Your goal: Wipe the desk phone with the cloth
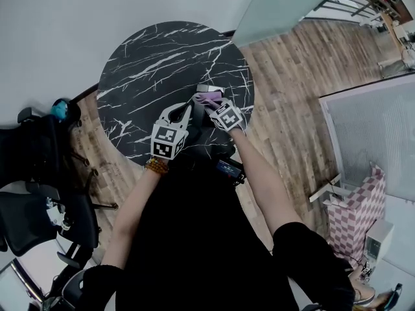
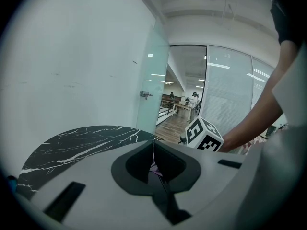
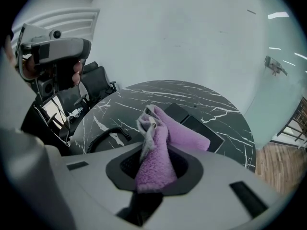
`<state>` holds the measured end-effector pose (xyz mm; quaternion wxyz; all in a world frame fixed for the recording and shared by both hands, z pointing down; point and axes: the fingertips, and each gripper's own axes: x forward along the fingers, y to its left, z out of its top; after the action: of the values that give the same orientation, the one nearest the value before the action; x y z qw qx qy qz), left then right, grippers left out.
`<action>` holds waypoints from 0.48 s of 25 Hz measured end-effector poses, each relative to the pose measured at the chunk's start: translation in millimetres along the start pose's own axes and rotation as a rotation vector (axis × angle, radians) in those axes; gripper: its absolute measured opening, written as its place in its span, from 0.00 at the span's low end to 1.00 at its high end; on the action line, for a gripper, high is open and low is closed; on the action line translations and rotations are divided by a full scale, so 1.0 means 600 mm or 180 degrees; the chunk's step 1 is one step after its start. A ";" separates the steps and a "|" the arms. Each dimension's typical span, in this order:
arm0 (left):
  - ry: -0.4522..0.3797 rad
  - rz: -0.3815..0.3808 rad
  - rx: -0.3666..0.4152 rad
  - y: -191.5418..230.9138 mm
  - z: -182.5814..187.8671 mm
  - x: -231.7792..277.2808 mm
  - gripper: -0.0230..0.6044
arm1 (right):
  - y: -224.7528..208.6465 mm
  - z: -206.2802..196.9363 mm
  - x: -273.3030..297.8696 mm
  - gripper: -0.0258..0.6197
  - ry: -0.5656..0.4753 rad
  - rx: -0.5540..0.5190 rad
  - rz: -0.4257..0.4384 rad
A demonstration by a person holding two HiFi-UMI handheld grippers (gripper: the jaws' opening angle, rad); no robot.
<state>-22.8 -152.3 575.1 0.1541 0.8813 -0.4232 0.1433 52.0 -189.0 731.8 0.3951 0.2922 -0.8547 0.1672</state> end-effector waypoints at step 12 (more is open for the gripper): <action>0.0020 -0.0015 0.0015 -0.009 -0.005 0.001 0.07 | 0.015 -0.012 0.002 0.16 0.0045 0.0008 0.0054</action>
<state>-18.4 -148.5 577.2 0.1536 0.8822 -0.4203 0.1467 50.1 -178.8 736.7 0.3994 0.2843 -0.8541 0.1738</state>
